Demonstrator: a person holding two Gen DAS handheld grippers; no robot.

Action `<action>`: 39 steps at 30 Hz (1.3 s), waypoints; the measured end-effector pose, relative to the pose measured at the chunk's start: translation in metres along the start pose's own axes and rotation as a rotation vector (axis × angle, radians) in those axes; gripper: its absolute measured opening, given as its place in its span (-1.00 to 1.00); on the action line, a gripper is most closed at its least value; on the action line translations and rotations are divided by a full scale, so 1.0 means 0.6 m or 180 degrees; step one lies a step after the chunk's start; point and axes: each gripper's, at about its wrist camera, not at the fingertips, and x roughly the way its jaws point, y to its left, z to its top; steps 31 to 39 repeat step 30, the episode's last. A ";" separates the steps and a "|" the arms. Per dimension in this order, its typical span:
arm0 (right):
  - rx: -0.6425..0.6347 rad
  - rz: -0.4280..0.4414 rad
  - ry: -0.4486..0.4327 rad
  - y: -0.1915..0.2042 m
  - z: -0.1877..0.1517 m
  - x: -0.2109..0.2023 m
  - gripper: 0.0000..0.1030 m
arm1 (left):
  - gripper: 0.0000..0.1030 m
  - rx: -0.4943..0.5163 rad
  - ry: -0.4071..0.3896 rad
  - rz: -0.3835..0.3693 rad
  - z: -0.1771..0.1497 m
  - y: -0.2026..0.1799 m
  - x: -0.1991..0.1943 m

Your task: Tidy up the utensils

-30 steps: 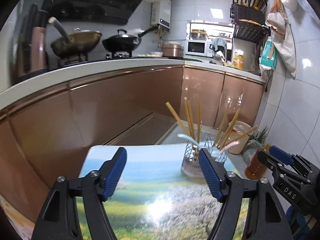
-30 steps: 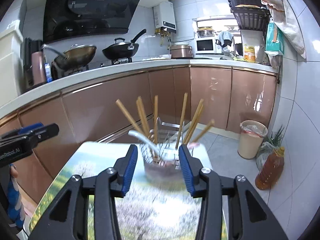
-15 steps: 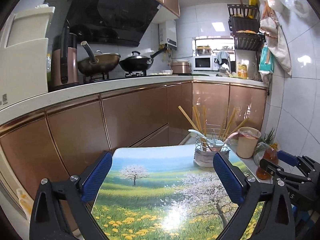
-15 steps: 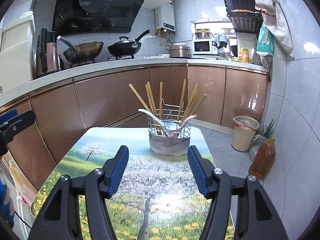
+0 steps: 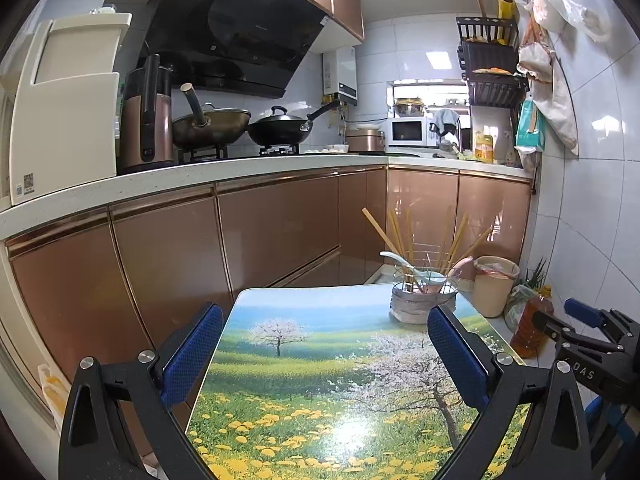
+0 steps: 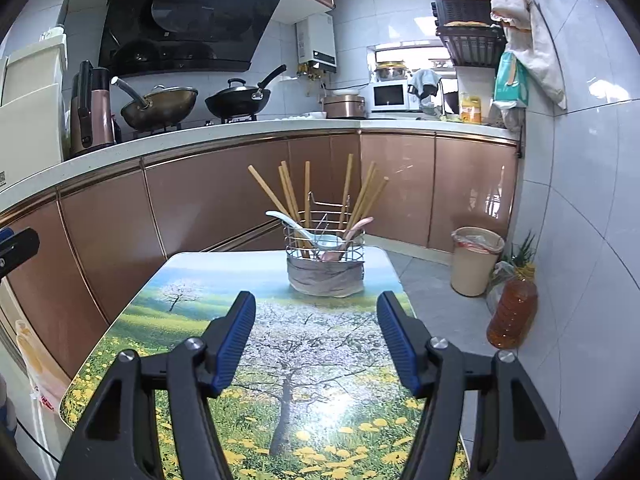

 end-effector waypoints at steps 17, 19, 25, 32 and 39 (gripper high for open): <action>-0.0033 -0.0093 -0.0040 -0.005 -0.014 -0.003 0.37 | 0.97 -0.0017 0.0015 -0.0038 -0.010 -0.003 -0.002; -0.0024 -0.0099 -0.0035 -0.006 -0.013 -0.001 0.37 | 0.97 -0.0016 0.0032 -0.0041 -0.011 -0.003 0.001; -0.0025 -0.0124 -0.0054 -0.010 -0.012 0.001 0.37 | 0.97 -0.0038 0.0065 -0.0025 -0.013 0.000 0.008; -0.0023 -0.0132 -0.0060 -0.010 -0.012 0.001 0.37 | 0.97 -0.0048 0.0095 0.0000 -0.014 0.001 0.014; -0.0023 -0.0132 -0.0060 -0.010 -0.012 0.001 0.37 | 0.97 -0.0048 0.0095 0.0000 -0.014 0.001 0.014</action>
